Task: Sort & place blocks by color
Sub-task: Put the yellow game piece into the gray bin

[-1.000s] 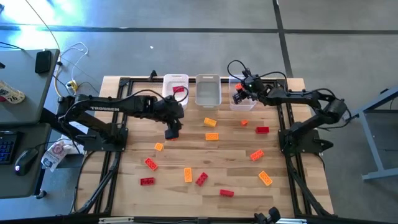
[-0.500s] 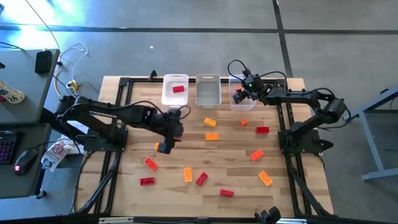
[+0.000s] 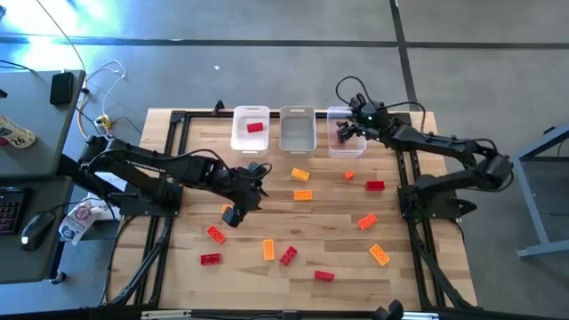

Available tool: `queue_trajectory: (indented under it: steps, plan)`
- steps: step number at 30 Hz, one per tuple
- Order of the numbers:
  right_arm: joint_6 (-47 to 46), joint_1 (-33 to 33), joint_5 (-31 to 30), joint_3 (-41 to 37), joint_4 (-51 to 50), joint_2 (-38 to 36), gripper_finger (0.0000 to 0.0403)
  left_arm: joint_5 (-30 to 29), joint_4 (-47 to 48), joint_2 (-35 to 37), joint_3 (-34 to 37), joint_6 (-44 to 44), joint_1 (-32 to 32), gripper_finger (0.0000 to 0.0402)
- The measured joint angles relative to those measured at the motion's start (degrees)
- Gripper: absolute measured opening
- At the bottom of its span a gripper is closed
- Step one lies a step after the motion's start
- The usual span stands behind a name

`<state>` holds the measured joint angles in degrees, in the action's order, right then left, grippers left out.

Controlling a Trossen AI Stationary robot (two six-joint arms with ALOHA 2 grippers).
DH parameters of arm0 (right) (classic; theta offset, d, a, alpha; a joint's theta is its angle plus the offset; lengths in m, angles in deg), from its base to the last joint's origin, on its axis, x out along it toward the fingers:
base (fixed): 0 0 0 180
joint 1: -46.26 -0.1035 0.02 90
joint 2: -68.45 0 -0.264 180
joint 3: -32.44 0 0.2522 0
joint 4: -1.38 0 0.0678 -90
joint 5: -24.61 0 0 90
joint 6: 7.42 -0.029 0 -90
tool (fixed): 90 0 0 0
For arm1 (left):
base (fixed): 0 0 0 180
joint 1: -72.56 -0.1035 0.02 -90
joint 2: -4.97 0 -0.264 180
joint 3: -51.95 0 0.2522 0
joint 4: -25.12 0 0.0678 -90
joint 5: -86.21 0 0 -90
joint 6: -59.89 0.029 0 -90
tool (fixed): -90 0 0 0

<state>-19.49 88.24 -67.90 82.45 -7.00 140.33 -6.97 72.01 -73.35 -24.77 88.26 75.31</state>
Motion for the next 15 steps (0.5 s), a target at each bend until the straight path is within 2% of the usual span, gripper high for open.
queue_trajectory:
  steps: [6, 15]
  plan:
    - [-3.5, -0.7, 6.4, 0.0, -0.6, -4.1, 0.0228, 0.0, -1.0, -3.5, 0.0, 6.0, 1.3, 0.0184]
    - [-3.4, -4.2, 5.8, 0.0, -0.9, -4.8, 0.0229, 1.4, -4.2, -10.3, 0.0, 14.3, 7.0, 0.0184]
